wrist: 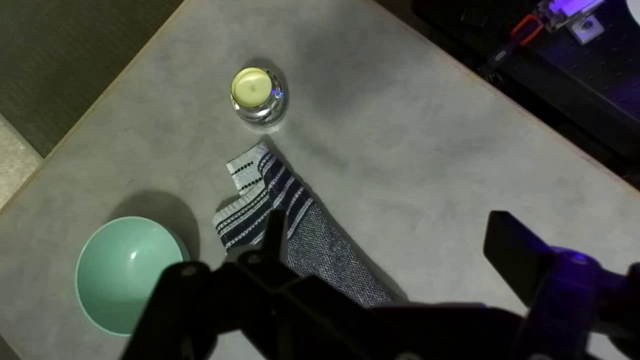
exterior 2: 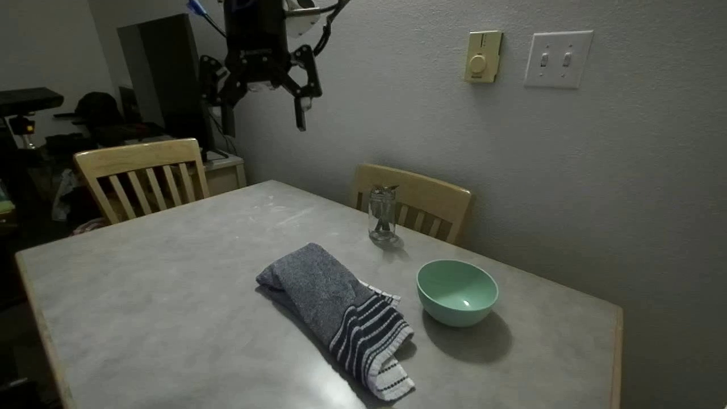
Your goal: Fold the towel in half from left to right
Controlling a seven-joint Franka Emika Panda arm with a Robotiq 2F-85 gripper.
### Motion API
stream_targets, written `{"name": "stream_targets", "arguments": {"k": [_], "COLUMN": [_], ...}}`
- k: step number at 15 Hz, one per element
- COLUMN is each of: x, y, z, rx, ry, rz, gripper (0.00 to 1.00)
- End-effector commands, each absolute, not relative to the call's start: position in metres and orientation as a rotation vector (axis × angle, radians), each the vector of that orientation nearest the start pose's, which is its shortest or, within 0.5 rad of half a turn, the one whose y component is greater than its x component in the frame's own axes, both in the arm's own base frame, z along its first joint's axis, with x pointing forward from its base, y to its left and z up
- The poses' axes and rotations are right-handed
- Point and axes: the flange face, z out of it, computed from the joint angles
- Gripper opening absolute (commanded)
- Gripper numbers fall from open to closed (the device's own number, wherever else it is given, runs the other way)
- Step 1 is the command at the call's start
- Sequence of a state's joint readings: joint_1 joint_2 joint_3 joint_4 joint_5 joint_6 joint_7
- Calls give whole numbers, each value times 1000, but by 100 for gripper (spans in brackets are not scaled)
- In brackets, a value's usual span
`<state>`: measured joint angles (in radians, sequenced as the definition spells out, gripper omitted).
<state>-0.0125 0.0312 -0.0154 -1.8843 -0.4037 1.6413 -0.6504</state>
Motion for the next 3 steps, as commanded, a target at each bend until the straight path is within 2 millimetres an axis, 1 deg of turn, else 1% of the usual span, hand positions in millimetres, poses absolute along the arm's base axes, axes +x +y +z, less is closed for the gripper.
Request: {"name": "stream_targets", "arguments": {"k": [1, 3], "x": [537, 536], "y": [-51, -48], "z": [481, 485], "rx": [-3151, -3152], "ry": [-1168, -1174], "rz": [664, 664], "gripper": [100, 100]}}
